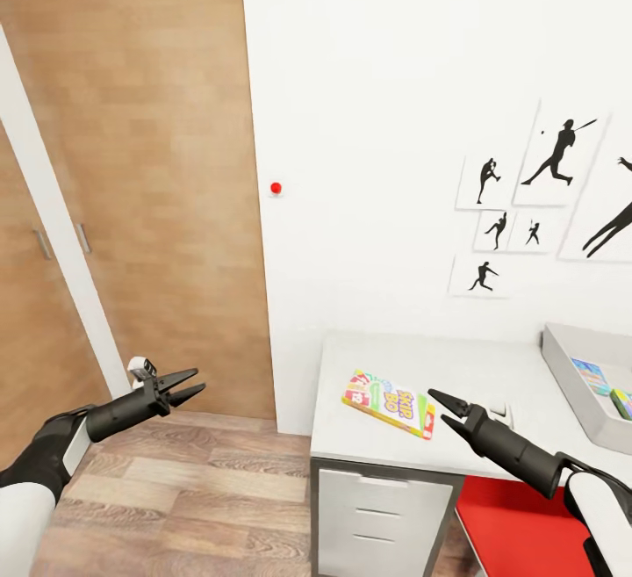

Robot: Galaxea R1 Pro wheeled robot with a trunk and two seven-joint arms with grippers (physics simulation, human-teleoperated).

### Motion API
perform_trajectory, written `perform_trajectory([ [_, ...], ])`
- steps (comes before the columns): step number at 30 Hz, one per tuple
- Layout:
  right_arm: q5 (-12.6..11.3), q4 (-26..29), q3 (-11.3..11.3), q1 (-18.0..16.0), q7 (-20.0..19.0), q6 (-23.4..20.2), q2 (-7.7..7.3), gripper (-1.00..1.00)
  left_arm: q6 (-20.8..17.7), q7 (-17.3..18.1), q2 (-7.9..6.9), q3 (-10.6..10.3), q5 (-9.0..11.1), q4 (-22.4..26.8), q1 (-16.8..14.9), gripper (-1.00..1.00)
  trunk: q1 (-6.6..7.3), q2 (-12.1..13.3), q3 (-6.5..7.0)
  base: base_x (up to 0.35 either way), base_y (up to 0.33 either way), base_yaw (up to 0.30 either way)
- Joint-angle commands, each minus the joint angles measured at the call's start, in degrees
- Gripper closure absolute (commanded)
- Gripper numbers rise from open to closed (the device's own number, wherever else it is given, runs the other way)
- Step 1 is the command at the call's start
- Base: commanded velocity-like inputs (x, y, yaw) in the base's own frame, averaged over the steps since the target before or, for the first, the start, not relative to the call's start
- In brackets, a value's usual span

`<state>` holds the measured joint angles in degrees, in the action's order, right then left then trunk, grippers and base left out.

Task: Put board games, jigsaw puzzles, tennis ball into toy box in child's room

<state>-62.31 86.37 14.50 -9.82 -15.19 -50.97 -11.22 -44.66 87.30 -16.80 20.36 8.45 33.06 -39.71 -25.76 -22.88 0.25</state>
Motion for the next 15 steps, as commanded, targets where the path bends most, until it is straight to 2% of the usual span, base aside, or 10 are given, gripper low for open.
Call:
perform_trajectory([
  [1, 0.38, -0.03, 0.06, -0.03, -0.39, -0.27, 0.03, -1.00, -0.60, 0.19, 0.00, 0.03, -0.04, -0.02, -0.02, -1.00, -0.02, -0.04, -0.02, 0.000, 0.004, 0.001],
  [8, 0.61, 0.43, -0.16, -0.03, 0.90, -0.27, 0.08, -1.00, -0.60, 0.14, 0.09, 0.03, -0.09, -0.02, -0.02, -1.00, -0.02, -0.04, -0.02, 0.000, 0.001, 0.000],
  [10, 0.85, 0.94, -0.55, -0.03, 3.14, -0.27, 0.11, -1.00, -0.60, 0.10, 0.08, 0.03, -0.09, -0.02, -0.02, -1.00, -0.02, -0.04, -0.02, 0.000, 0.000, 0.000],
  [12, 1.02, 2.13, -1.22, -0.03, 7.53, -0.30, 0.11, -1.00, -0.60, 0.11, -0.06, 0.07, -0.10, -0.02, -0.02, -1.00, -0.02, -0.04, -0.02, 0.000, 0.000, 0.000],
  [15, 1.04, 3.35, -1.64, -0.03, 11.55, -0.71, 0.15, -1.00, -0.60, 0.14, -0.24, 0.16, -0.13, -0.02, -0.02, -1.00, -0.02, -0.04, -0.02, 0.000, 0.000, 0.000],
])
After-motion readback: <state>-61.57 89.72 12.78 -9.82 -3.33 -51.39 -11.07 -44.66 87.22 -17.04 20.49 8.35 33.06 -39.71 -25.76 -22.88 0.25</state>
